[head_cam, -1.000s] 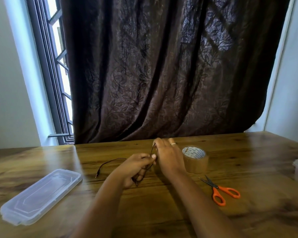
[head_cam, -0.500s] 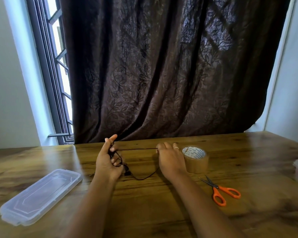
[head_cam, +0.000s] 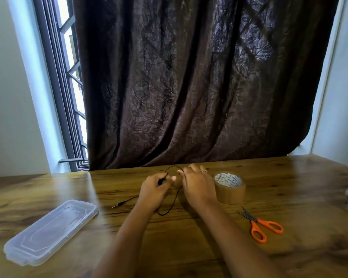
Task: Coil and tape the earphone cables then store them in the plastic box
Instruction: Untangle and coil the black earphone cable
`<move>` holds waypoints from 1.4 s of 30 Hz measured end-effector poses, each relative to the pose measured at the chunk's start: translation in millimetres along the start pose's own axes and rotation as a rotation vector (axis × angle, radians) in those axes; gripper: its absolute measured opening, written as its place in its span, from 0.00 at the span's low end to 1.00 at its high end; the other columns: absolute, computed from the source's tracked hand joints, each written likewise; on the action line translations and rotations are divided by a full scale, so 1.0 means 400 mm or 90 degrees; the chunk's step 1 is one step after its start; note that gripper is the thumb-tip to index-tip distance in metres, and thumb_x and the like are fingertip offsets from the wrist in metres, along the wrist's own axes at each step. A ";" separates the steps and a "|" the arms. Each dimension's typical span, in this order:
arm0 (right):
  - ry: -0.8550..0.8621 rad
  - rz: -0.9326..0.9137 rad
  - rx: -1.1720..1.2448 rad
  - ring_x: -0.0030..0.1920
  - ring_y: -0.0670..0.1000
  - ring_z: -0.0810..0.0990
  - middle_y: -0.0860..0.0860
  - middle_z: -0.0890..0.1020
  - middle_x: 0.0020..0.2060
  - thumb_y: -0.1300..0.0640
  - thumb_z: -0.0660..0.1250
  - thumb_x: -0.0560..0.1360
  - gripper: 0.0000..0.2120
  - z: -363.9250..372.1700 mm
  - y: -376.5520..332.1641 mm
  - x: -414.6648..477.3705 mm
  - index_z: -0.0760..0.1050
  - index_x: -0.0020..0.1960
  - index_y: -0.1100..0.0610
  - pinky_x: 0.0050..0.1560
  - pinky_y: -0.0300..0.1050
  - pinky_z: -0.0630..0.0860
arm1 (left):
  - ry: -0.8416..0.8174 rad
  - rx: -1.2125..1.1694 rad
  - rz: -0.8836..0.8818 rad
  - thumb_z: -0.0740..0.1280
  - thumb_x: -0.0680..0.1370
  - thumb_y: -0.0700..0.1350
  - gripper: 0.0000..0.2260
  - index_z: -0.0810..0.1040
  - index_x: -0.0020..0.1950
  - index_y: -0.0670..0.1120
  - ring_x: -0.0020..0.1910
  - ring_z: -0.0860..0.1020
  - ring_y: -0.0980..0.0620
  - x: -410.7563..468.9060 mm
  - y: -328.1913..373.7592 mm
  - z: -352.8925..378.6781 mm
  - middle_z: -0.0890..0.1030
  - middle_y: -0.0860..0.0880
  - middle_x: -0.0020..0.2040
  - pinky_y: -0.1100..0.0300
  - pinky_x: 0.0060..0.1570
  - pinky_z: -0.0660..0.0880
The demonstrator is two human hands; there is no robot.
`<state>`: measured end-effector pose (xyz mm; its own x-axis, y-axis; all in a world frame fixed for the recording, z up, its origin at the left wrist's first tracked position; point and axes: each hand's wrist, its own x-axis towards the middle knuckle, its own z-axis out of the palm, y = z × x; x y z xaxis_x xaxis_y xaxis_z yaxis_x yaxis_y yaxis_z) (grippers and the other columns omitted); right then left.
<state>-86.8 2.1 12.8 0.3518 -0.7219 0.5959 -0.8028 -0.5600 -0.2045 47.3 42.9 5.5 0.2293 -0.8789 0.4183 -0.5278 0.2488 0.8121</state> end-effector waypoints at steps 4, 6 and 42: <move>-0.068 -0.069 0.007 0.59 0.53 0.73 0.51 0.77 0.57 0.53 0.52 0.82 0.13 -0.002 -0.004 -0.008 0.73 0.59 0.55 0.53 0.49 0.69 | 0.060 -0.041 0.001 0.70 0.75 0.49 0.10 0.76 0.54 0.50 0.39 0.75 0.54 -0.002 -0.013 0.015 0.78 0.51 0.41 0.62 0.42 0.72; -0.083 -0.084 0.041 0.59 0.53 0.73 0.51 0.77 0.58 0.55 0.52 0.81 0.13 -0.004 -0.011 -0.006 0.72 0.61 0.55 0.54 0.48 0.69 | 0.040 -0.002 0.036 0.67 0.77 0.50 0.14 0.74 0.62 0.52 0.50 0.77 0.57 -0.001 -0.019 0.023 0.79 0.54 0.52 0.61 0.52 0.74; 0.205 0.144 0.579 0.51 0.41 0.77 0.47 0.77 0.51 0.75 0.60 0.72 0.19 0.009 0.025 0.035 0.83 0.46 0.55 0.53 0.30 0.73 | -0.054 -0.144 -0.229 0.58 0.81 0.53 0.21 0.82 0.39 0.42 0.36 0.78 0.51 -0.004 0.016 0.000 0.83 0.45 0.39 0.59 0.34 0.76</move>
<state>-88.1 -14.9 16.1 -0.0209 -0.7809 0.6243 -0.1121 -0.6187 -0.7776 43.5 46.0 10.2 0.2931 -0.9538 0.0657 -0.2324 -0.0044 0.9726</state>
